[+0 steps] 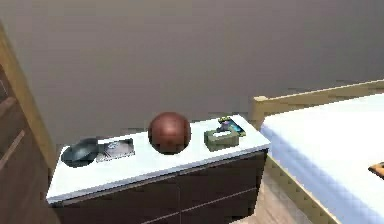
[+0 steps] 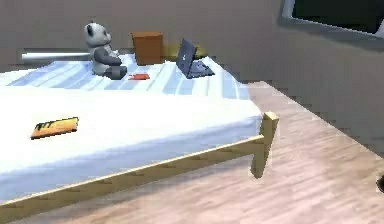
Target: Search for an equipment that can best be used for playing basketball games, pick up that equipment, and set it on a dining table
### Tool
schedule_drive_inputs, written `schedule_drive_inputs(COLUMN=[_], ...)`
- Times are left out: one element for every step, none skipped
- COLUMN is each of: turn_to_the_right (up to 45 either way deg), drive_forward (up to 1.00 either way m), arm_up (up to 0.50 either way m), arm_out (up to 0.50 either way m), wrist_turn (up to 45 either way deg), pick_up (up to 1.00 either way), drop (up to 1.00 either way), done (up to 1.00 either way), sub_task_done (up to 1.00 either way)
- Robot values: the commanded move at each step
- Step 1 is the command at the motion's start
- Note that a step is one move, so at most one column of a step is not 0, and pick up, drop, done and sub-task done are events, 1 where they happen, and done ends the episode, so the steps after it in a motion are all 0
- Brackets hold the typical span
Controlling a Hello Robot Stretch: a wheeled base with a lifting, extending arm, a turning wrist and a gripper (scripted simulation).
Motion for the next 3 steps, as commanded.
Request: schedule_drive_inputs(turn_to_the_right=[-45.0, -45.0, 45.0], drive_forward=[0.0, 0.0, 0.0], arm_up=[0.0, 0.0, 0.0], arm_out=[0.0, 0.0, 0.0], wrist_turn=[0.0, 0.0, 0.0], pick_up=[0.0, 0.0, 0.0], drop=[0.0, 0.0, 0.0], done=[0.0, 0.0, 0.0], sub_task_done=[0.0, 0.0, 0.0])
